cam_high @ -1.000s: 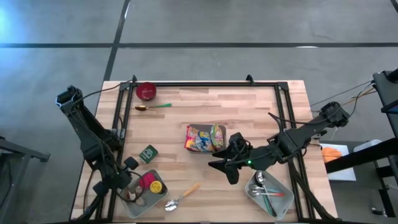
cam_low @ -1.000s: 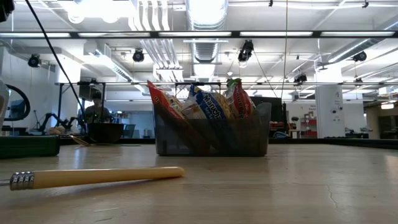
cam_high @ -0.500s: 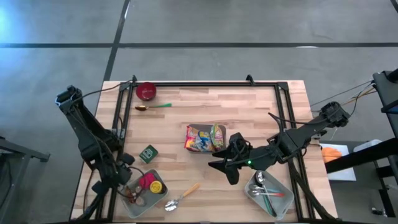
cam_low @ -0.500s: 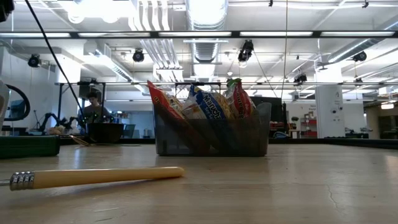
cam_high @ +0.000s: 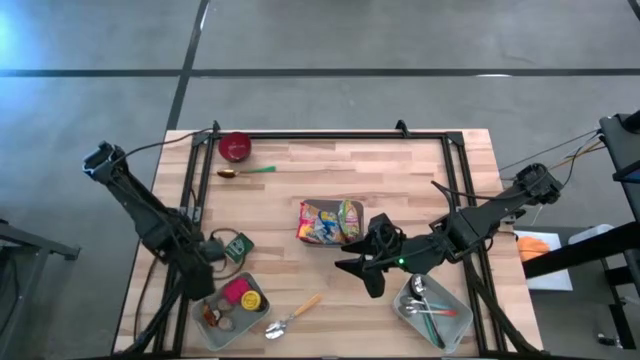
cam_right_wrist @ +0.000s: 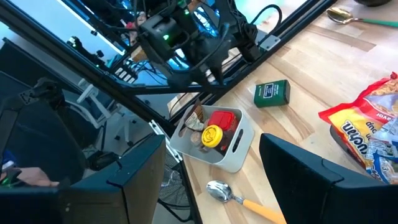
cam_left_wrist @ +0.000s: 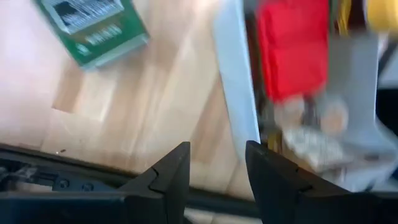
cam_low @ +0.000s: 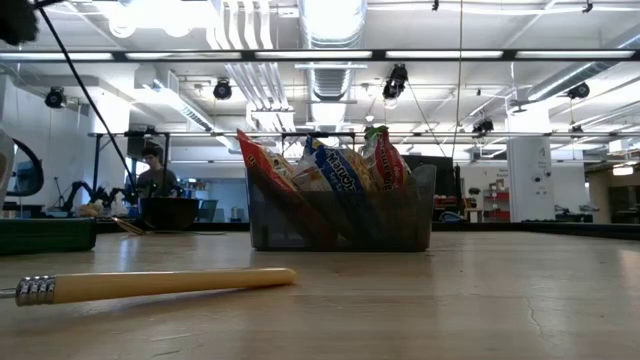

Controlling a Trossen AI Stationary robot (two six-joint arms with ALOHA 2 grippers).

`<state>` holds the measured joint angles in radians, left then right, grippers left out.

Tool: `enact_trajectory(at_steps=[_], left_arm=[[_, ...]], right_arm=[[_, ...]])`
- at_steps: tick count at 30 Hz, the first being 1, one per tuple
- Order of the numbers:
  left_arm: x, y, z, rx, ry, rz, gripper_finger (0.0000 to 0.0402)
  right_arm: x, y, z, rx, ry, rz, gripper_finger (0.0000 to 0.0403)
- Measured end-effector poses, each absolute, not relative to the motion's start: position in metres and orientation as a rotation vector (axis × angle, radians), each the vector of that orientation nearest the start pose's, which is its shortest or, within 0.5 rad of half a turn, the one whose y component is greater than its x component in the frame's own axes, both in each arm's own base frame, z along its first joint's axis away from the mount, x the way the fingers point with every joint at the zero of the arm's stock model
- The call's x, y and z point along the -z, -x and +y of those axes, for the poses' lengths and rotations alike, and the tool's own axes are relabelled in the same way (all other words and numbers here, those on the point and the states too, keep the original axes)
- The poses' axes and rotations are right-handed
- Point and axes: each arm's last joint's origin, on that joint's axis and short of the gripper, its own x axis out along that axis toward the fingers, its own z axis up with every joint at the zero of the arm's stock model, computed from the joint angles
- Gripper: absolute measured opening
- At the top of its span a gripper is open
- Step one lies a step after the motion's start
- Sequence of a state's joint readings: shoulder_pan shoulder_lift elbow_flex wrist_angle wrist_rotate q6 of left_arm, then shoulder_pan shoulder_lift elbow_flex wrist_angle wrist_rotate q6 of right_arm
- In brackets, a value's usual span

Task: Pick & Place Food Item
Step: Put the black spice can into the left grey bin

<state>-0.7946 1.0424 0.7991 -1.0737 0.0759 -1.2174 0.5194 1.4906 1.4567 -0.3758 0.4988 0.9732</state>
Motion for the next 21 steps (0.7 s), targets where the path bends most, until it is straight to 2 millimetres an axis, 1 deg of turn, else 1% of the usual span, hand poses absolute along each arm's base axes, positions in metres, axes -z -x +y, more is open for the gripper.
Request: enact_trajectory(at_steps=[7, 12, 14, 17, 21], left_arm=[[-0.234, -0.129, -0.096, -0.287, 0.613, 1.407, 0.0157], [-0.218, -0.137, -0.073, -0.421, 0.683, 1.417, 0.0157], [-0.211, -0.139, -0.066, -0.439, 0.707, 1.422, 0.0157], [-0.200, -0.141, -0.059, -0.469, 0.746, 1.411, 0.0157], [-0.192, -0.144, -0.055, -0.466, 0.780, 1.378, 0.0160]], right_arm=[[-0.384, -0.296, 0.153, 0.130, -0.737, 0.307, 0.0256], [-0.389, -0.296, 0.155, 0.096, -0.712, 0.272, 0.0256], [-0.390, -0.296, 0.156, 0.084, -0.702, 0.265, 0.0256], [-0.390, -0.295, 0.160, 0.054, -0.705, 0.274, 0.0256], [-0.390, -0.292, 0.166, 0.029, -0.714, 0.285, 0.0256]])
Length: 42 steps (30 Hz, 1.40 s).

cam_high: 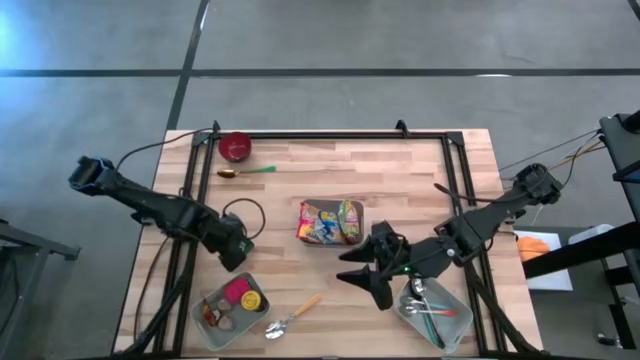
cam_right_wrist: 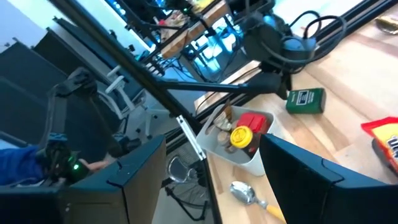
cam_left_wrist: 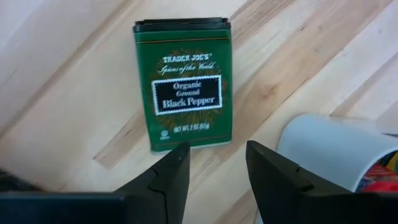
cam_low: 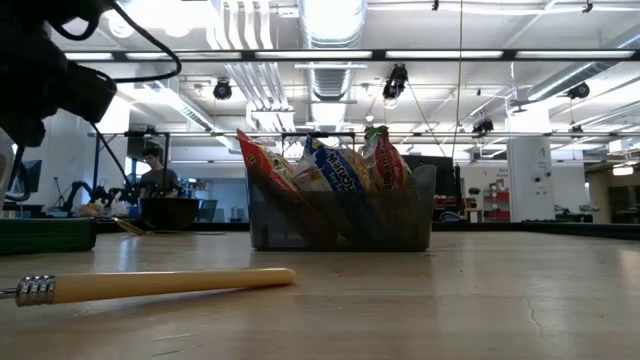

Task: Pick & Place Food Item
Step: Put the black spice can into the left grey bin

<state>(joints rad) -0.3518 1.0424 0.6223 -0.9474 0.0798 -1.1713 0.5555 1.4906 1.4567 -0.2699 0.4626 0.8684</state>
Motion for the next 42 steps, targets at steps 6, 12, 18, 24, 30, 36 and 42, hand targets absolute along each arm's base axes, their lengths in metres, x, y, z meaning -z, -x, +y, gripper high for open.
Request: enact_trajectory(at_steps=[6, 12, 18, 24, 30, 36, 42], left_arm=[[-0.186, -0.144, -0.055, -0.447, 0.779, 1.380, 0.0216], [-0.186, -0.144, -0.055, -0.474, 0.797, 1.370, 0.0319], [-0.185, -0.148, -0.051, -0.534, 0.718, 1.280, 0.0391], [-0.172, -0.155, -0.053, -0.550, 0.614, 1.349, 0.0383], [-0.156, -0.163, -0.056, -0.577, 0.559, 1.434, 0.0364], [-0.138, -0.165, -0.059, -0.518, 0.552, 1.517, 0.0363], [-0.130, -0.165, -0.059, -0.493, 0.572, 1.528, 0.0363]], right_arm=[[-0.390, -0.286, 0.175, -0.002, -0.710, 0.297, 0.0256], [-0.390, -0.285, 0.176, -0.007, -0.678, 0.297, 0.0256], [-0.390, -0.286, 0.175, -0.001, -0.668, 0.294, 0.0256], [-0.390, -0.286, 0.175, -0.003, -0.651, 0.293, 0.0256], [-0.390, -0.286, 0.175, -0.003, -0.652, 0.292, 0.0256], [-0.390, -0.286, 0.175, -0.004, -0.653, 0.291, 0.0256], [-0.392, -0.285, 0.178, -0.024, -0.661, 0.285, 0.0256]])
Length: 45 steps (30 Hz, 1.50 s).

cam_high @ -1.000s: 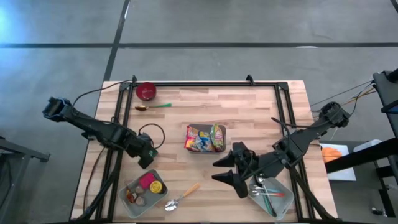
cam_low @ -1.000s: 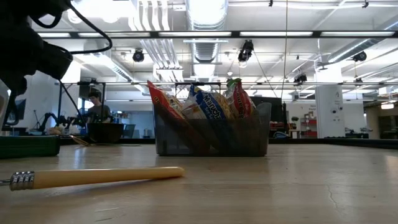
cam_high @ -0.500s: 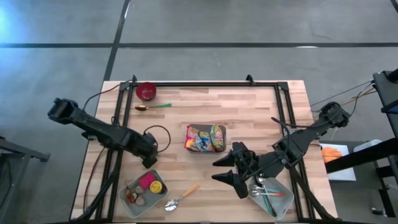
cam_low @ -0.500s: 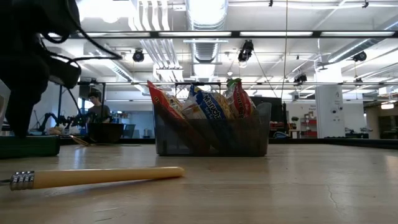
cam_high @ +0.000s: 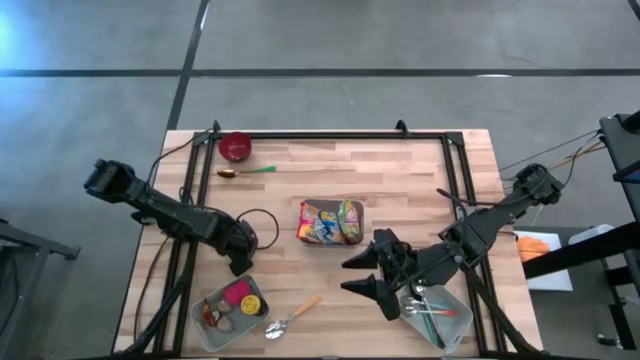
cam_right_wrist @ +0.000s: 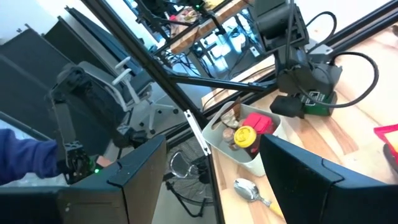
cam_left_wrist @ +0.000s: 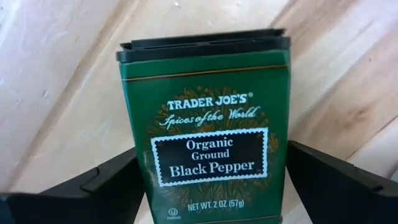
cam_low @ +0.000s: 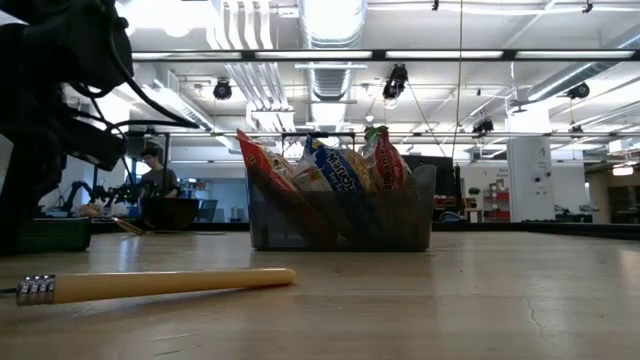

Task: Pick & Place Food Item
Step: Put the black spice can into the left grey bin

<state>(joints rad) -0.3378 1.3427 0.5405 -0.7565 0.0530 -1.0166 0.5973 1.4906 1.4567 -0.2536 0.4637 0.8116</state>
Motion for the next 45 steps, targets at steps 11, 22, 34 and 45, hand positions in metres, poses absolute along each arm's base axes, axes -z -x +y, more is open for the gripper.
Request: enact_trajectory(at_steps=[11, 22, 34, 45], left_arm=[[-0.134, -0.162, -0.059, -0.393, 0.473, 1.554, 0.0296], [-0.136, -0.162, -0.059, -0.387, 0.481, 1.556, 0.0248], [-0.202, -0.180, -0.058, -0.348, 0.534, 1.393, 0.0248], [-0.334, -0.205, -0.052, -0.453, 0.543, 0.651, 0.0248]], right_arm=[[-0.392, -0.283, 0.181, -0.038, -0.665, 0.289, 0.0256], [-0.392, -0.282, 0.182, -0.041, -0.670, 0.286, 0.0256], [-0.402, -0.284, 0.180, 0.029, -0.718, 0.151, 0.0256], [-0.399, -0.291, 0.168, 0.429, -1.030, -0.133, 0.0256]])
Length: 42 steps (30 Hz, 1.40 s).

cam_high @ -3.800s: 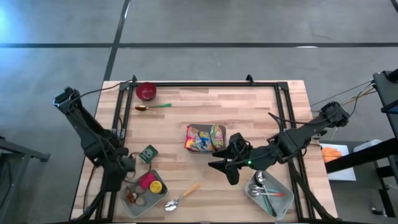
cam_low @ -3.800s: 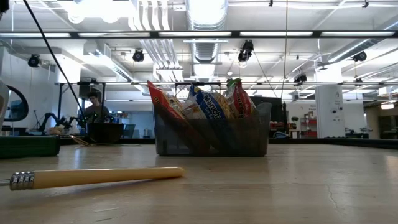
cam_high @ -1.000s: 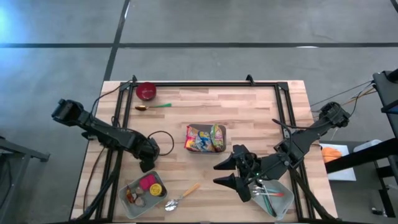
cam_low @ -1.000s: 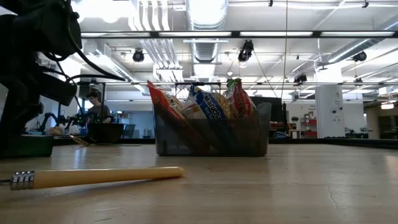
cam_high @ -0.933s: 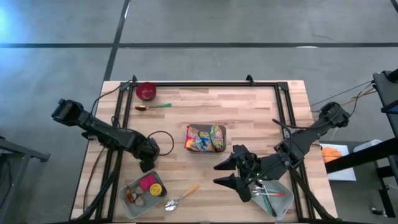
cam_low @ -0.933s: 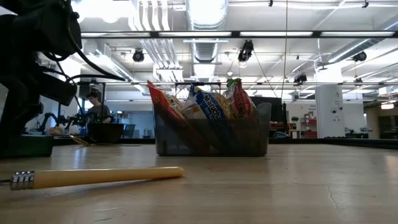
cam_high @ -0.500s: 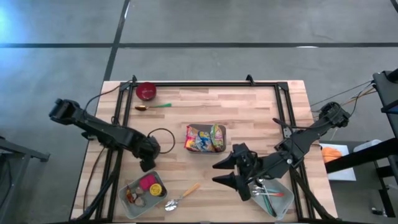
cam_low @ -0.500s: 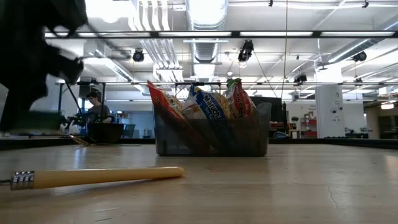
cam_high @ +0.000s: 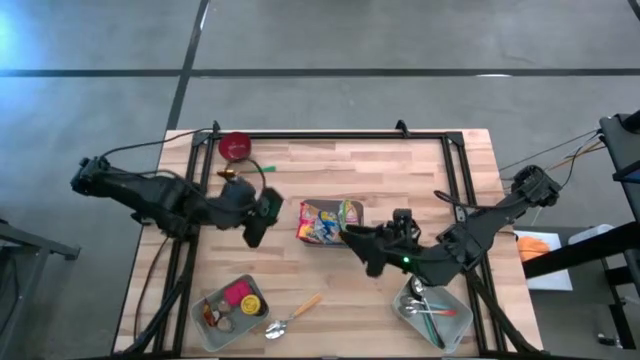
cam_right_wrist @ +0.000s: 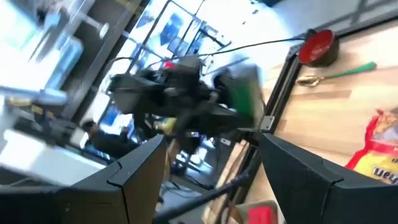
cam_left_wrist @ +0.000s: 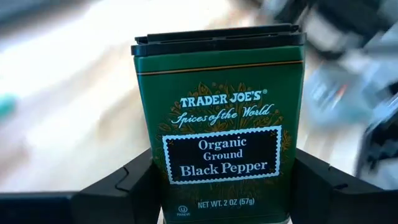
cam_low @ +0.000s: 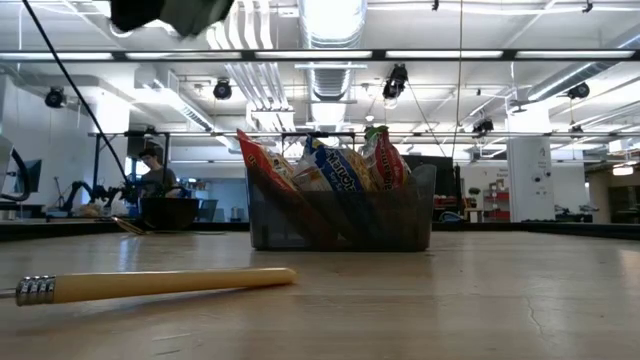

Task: Pick & Place Food Item
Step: Put the black spice can into the left grey bin

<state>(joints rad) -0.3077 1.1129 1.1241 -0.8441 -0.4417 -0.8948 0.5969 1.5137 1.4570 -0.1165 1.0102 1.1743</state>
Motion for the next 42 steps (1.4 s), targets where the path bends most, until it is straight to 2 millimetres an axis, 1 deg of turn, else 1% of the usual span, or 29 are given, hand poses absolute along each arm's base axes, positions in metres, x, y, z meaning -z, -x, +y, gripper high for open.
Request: enact_trajectory(at_steps=[3, 5, 7, 10, 14, 20, 25, 31, 37, 42], left_arm=[[-0.360, -0.217, -0.054, -0.414, 0.481, 0.477, 0.0248], [-0.370, -0.226, -0.056, -0.391, 0.447, 0.404, 0.0248], [-0.376, -0.236, -0.059, -0.366, 0.425, 0.358, 0.0248], [-0.376, -0.251, -0.064, -0.340, 0.402, 0.342, 0.0248], [-0.371, -0.269, -0.069, -0.290, 0.385, 0.395, 0.0248], [-0.366, -0.293, -0.069, -0.299, 0.395, 0.436, 0.0248], [-0.371, -0.309, -0.067, -0.269, 0.372, 0.457, 0.0248], [-0.378, -0.317, -0.062, -0.277, 0.341, 0.481, 0.0248], [-0.380, -0.320, -0.053, -0.266, 0.349, 0.482, 0.0248], [-0.380, -0.321, -0.047, -0.252, 0.366, 0.482, 0.0248]], right_arm=[[-0.396, -0.298, 0.159, 0.467, -1.107, -0.175, 0.0256], [-0.397, -0.303, 0.150, 0.477, -1.131, -0.187, 0.0256], [-0.397, -0.306, 0.143, 0.495, -1.128, -0.198, 0.0256], [-0.397, -0.310, 0.134, 0.520, -1.107, -0.205, 0.0256], [-0.396, -0.314, 0.127, 0.516, -1.110, -0.195, 0.0256], [-0.395, -0.316, 0.123, 0.517, -1.102, -0.177, 0.0256], [-0.390, -0.315, 0.123, 0.537, -1.114, -0.144, 0.0256], [-0.380, -0.312, 0.121, 0.590, -1.141, -0.099, 0.0256], [-0.383, -0.315, 0.122, 0.584, -1.111, -0.113, 0.0256], [-0.386, -0.326, 0.121, 0.592, -1.077, -0.107, 0.0256]])
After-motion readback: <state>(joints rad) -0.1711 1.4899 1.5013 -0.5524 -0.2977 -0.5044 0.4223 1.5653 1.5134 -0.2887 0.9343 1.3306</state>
